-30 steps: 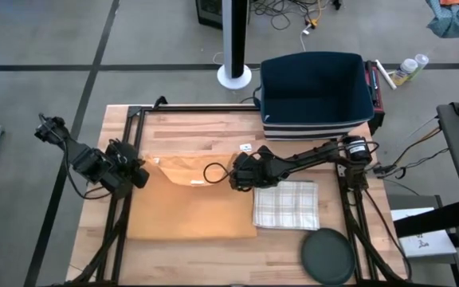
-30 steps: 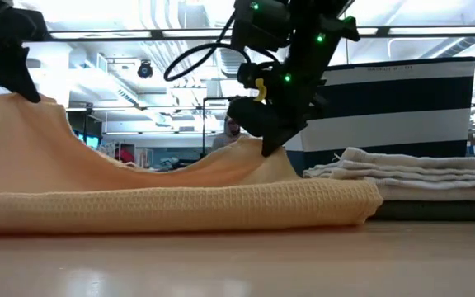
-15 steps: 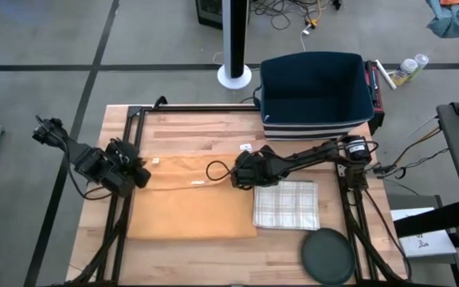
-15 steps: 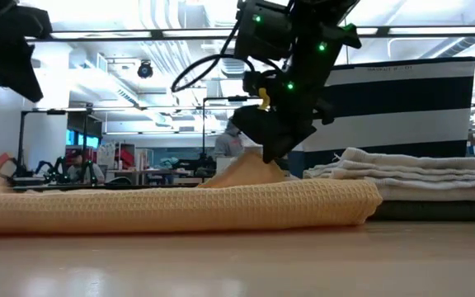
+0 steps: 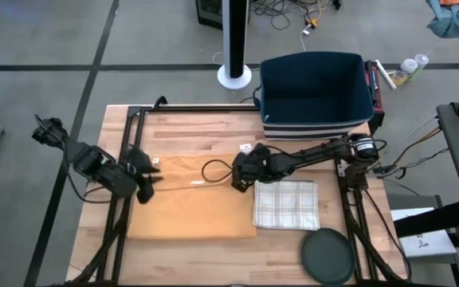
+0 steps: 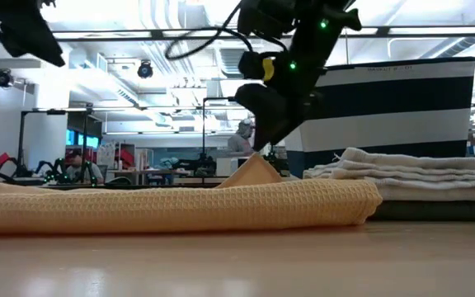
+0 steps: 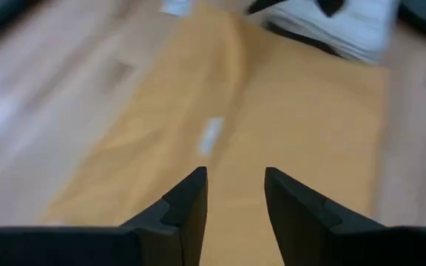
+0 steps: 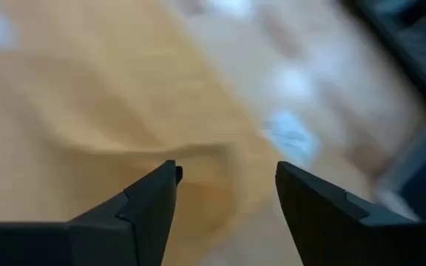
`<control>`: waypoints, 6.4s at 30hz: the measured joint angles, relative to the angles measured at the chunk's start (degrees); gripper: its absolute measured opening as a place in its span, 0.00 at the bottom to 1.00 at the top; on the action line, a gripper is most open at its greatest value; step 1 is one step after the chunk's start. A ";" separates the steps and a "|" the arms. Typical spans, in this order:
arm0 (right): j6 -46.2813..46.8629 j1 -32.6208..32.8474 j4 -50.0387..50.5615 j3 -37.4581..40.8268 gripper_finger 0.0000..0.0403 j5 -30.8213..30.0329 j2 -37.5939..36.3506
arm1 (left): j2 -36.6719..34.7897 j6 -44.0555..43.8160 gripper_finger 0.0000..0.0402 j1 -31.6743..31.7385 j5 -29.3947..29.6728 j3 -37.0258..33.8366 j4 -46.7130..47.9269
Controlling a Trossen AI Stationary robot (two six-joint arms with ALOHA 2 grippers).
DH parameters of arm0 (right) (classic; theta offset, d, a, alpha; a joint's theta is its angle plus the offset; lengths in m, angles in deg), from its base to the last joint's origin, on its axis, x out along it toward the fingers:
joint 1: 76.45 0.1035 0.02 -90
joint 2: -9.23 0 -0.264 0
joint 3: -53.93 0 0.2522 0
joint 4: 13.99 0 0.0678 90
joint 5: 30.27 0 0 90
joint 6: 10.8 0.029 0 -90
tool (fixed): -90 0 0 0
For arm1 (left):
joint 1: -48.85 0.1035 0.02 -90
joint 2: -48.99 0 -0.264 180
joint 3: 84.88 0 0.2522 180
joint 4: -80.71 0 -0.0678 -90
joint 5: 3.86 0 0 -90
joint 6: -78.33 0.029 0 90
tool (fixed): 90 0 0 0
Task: Fold kitchen towel into neat rectangle
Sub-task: Fold the orange towel
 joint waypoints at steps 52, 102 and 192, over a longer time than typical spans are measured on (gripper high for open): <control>-36.45 -5.04 -11.01 -35.04 0.48 -3.33 30.05 | 33.32 1.97 0.28 -0.02 -5.26 -27.83 -54.33; -20.10 3.33 1.19 -36.43 0.39 25.29 25.46 | 17.29 8.07 0.28 1.50 -3.91 -22.41 -29.74; 7.70 21.43 11.83 -29.12 0.22 21.96 25.84 | 41.68 35.17 0.28 52.81 -33.11 -9.63 -2.75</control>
